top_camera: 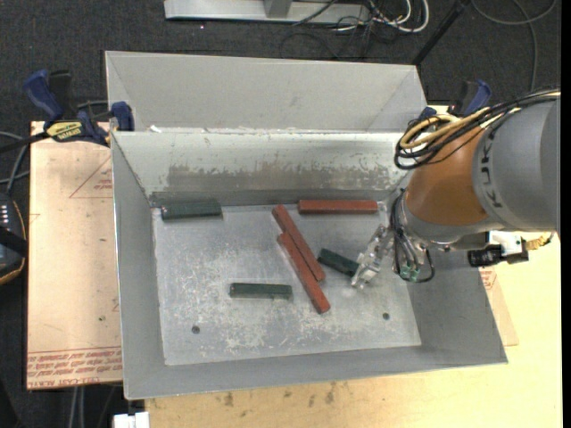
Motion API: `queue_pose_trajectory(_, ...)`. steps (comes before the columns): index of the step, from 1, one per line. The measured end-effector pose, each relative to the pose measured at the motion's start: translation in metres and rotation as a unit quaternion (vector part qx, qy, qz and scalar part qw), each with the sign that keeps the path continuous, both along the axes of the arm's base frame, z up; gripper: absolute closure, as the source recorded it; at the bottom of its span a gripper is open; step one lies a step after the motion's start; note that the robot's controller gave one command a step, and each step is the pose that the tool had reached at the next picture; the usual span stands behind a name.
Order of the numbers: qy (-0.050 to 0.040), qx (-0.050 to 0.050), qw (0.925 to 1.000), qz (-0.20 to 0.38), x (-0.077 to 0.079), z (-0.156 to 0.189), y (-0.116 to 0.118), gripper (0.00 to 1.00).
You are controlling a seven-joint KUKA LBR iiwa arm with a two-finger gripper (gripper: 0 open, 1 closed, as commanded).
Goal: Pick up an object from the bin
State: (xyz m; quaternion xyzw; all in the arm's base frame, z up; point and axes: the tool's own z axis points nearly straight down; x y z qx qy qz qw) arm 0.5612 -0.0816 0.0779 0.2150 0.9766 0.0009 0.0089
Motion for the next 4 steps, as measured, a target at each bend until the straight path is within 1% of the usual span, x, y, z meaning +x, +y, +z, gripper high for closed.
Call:
queue_pose_trajectory(1, 0.0, 0.0, 1.0, 0.0, 0.0, 0.0, 0.0, 1.0)
queue_pose_trajectory(2, 0.0106, 0.001, 0.9995, 0.028, -0.002, 0.034, 0.011, 1.0)
queue_pose_trajectory(3, 0.0046, -0.001, 0.9969, 0.079, 0.013, 0.06, 0.022, 1.0)
queue_pose_trajectory(4, 0.0079, 0.001, 0.9989, 0.045, 0.011, 0.144, 0.017, 1.0)
